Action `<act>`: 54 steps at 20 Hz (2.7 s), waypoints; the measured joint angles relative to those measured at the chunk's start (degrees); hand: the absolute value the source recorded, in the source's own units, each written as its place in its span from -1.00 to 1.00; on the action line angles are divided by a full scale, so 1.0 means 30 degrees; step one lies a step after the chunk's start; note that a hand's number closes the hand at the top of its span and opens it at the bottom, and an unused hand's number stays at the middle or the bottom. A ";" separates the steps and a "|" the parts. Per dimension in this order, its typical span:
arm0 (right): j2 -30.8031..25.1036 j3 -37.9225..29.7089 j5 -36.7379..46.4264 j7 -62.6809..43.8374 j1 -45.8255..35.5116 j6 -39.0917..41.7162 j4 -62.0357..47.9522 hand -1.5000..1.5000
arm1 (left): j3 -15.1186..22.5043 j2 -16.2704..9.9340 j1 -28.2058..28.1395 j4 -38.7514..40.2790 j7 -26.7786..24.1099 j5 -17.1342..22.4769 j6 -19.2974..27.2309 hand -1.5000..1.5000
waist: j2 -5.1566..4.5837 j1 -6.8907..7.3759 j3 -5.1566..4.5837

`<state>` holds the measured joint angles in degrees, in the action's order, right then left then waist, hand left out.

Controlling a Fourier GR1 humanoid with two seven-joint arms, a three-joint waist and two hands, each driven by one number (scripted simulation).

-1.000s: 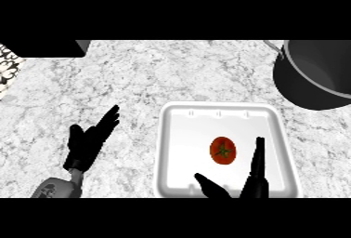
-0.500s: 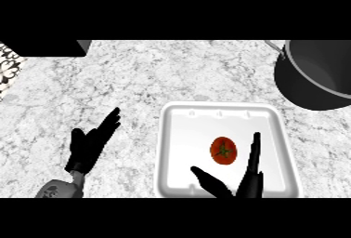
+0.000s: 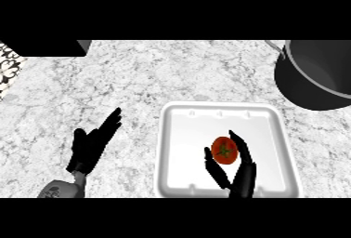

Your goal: Pick the tomato from the tray and place it in the pot

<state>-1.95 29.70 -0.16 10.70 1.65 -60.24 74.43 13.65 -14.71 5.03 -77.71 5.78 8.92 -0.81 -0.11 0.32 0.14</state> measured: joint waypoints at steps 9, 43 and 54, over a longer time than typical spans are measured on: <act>0.0287 -0.1050 -0.6804 0.8457 -0.1147 0.2328 -0.3002 1.00 | -0.0523 0.0210 -0.0064 -0.0164 0.0276 -0.0272 -0.0475 0.00 | 0.0256 -0.0042 -0.0340; -2.0447 -0.7500 -0.7320 1.4375 -0.6778 2.4422 -1.6770 1.00 | -0.0651 0.0682 0.0963 0.0660 0.0278 -0.0598 -0.1026 0.00 | -0.0248 0.0823 0.0083; -1.9989 -0.5541 -0.2987 1.2129 -1.3466 2.3772 -1.8556 1.00 | -0.0686 0.0946 0.1309 0.0458 0.0793 -0.0894 -0.1032 0.00 | -0.0228 0.0960 0.0006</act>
<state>-61.91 13.07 -9.12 47.09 -38.75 11.08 18.76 11.60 -11.87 8.96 -76.33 8.16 6.24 -3.91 -0.79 3.20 0.16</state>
